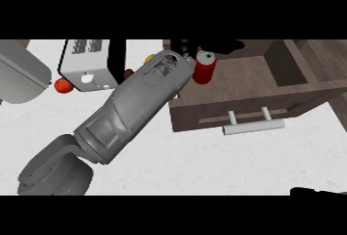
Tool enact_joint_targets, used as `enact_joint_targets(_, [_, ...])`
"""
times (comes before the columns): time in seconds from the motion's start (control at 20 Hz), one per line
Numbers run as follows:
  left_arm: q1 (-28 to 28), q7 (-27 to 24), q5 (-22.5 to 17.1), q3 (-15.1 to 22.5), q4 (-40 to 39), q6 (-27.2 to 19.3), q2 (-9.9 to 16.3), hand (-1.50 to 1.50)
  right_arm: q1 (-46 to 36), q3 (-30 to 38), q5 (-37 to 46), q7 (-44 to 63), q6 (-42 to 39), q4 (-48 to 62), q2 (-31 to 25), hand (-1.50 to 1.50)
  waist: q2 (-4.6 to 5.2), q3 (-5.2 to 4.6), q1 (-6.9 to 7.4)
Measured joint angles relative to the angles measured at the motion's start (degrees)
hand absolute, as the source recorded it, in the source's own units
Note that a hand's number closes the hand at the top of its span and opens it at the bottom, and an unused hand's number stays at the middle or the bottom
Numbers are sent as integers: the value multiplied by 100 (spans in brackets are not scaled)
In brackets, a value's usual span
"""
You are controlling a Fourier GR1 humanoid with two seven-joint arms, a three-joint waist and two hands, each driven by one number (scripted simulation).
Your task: Pick up the can, place it into the drawer and close the drawer
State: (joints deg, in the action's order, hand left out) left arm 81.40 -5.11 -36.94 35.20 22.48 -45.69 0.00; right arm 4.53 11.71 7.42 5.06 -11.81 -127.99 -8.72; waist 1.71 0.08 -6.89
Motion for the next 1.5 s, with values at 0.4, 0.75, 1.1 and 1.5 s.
enact_joint_targets(0.4, [93, -205, -314, -49, 179, -179, -1, -150, -249, -486, 1386, -292, 97, 142, -314, -150, -36, -1, 193])
enact_joint_targets(0.75, [259, -121, -370, -43, 172, -185, 0, -150, -545, -1059, 2971, -395, 346, 711, -622, -150, -84, -4, 439])
enact_joint_targets(1.1, [155, 45, -297, -97, 385, -146, 109, -150, -808, -1747, 4483, -415, 866, 1746, -589, -150, -146, -6, 667])
enact_joint_targets(1.5, [-142, 590, 10, -53, 1088, -116, 664, -150, -1284, -1680, 5078, -819, 2009, 3525, -242, -150, -185, -4, 802])
